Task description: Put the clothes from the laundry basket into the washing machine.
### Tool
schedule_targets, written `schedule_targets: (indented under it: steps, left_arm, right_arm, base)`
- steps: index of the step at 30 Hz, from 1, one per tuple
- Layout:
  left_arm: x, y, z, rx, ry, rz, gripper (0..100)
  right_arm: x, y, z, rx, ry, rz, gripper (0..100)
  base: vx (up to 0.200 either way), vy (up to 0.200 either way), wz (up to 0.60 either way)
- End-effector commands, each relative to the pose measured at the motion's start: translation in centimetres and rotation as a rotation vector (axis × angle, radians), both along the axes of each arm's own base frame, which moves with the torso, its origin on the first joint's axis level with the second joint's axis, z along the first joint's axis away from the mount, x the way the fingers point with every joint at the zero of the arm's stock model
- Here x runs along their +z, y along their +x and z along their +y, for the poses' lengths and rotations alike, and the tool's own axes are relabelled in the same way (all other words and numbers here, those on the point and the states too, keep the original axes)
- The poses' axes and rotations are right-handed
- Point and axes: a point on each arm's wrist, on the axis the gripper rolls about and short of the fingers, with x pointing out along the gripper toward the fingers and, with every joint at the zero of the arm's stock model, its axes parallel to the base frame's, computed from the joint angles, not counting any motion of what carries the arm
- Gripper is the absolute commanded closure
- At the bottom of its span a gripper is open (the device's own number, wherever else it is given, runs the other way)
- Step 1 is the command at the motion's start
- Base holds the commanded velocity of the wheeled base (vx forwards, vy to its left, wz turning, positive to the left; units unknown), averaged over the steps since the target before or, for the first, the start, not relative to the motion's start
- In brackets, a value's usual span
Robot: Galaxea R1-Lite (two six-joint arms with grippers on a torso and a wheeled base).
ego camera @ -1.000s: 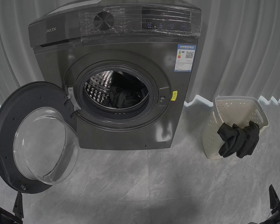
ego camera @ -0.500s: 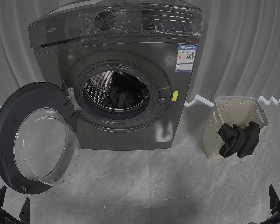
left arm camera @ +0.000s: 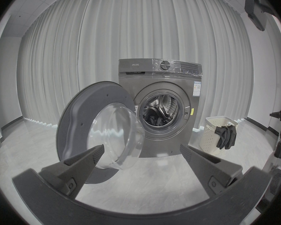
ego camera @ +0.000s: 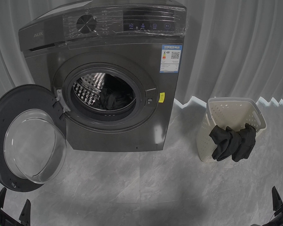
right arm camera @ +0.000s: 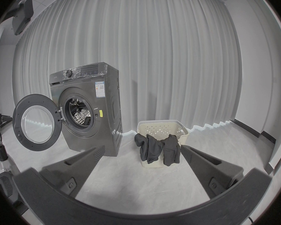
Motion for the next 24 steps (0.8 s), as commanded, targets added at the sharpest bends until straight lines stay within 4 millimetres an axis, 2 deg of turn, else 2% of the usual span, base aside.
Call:
schedule_targets:
  steps: [1, 24]
  left_arm:
    - [-0.46, 0.02, 0.00, 0.001, 0.001, 0.003, 0]
    - [-0.51, 0.03, 0.00, 0.002, 0.000, 0.004, 0]
  right_arm:
    - [-0.52, 0.03, 0.00, 0.000, 0.000, 0.004, 0]
    - [-0.52, 0.03, 0.00, 0.000, 0.000, 0.004, 0]
  base:
    - [0.000, 0.000, 0.00]
    - [0.000, -0.191, 0.00]
